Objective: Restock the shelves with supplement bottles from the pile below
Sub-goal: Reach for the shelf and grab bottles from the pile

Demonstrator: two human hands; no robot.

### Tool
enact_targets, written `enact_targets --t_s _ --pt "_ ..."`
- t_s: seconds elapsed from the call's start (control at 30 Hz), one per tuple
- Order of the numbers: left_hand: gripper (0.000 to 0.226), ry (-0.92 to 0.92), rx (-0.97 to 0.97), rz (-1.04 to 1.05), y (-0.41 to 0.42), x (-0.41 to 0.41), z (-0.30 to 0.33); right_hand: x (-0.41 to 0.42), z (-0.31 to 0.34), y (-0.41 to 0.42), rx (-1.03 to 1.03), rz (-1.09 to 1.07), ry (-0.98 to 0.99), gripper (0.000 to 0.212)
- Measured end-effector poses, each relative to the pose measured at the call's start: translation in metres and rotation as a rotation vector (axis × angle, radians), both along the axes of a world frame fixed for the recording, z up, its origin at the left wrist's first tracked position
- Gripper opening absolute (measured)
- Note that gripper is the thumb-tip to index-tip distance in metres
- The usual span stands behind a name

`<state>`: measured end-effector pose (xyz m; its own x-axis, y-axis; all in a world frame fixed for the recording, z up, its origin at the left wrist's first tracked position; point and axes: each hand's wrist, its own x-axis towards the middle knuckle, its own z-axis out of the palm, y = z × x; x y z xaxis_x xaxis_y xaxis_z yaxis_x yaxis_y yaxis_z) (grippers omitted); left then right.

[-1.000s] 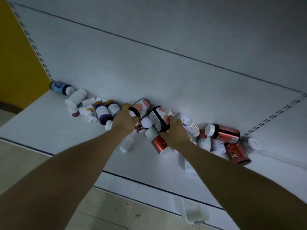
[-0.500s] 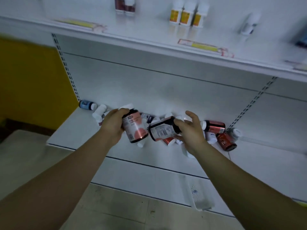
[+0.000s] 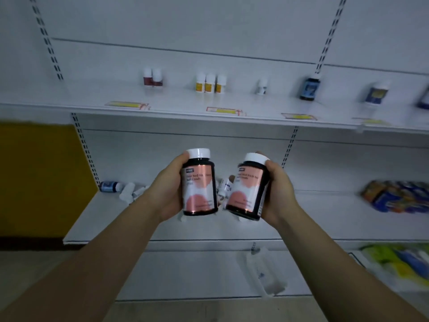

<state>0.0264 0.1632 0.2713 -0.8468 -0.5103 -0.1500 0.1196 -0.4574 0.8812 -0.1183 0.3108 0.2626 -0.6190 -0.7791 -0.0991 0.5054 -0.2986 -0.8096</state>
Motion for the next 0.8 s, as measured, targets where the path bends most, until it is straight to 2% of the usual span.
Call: enact_targets --t_s 0.13,0.23,0.27,0.33,0.43,0.53,0.63,0.77,0.8 --pt "0.032 0.141 -0.049 -0.142 0.037 -0.013 0.035 -0.002 0.033 0.038 -0.002 0.029 0.101 0.044" --pt "0.042 0.204 -0.073 -0.228 0.065 -0.031 0.056 -0.013 0.054 0.07 -0.017 -0.029 0.214 0.081" --pt "0.048 0.209 -0.092 -0.252 0.074 -0.04 0.061 -0.019 0.059 0.082 -0.032 -0.053 0.252 0.083" --pt "0.055 0.213 -0.118 -0.296 0.096 -0.06 0.071 -0.034 0.071 0.108 -0.076 -0.103 0.302 0.065" --pt "0.048 0.236 -0.139 -0.324 0.133 -0.093 0.081 -0.064 0.085 0.15 -0.126 -0.19 0.366 0.07" --pt "0.026 0.266 -0.156 -0.305 0.178 -0.132 0.089 -0.094 0.099 0.197 -0.08 -0.247 0.397 0.029" --pt "0.017 0.288 -0.213 -0.27 0.226 -0.176 0.094 -0.126 0.108 0.246 0.004 -0.326 0.446 0.027" --pt "0.024 0.3 -0.288 -0.368 0.297 -0.24 0.098 -0.168 0.112 0.322 0.068 -0.416 0.517 0.024" --pt "0.025 0.301 -0.28 -0.404 0.316 -0.257 0.097 -0.177 0.113 0.342 0.084 -0.438 0.538 0.03"
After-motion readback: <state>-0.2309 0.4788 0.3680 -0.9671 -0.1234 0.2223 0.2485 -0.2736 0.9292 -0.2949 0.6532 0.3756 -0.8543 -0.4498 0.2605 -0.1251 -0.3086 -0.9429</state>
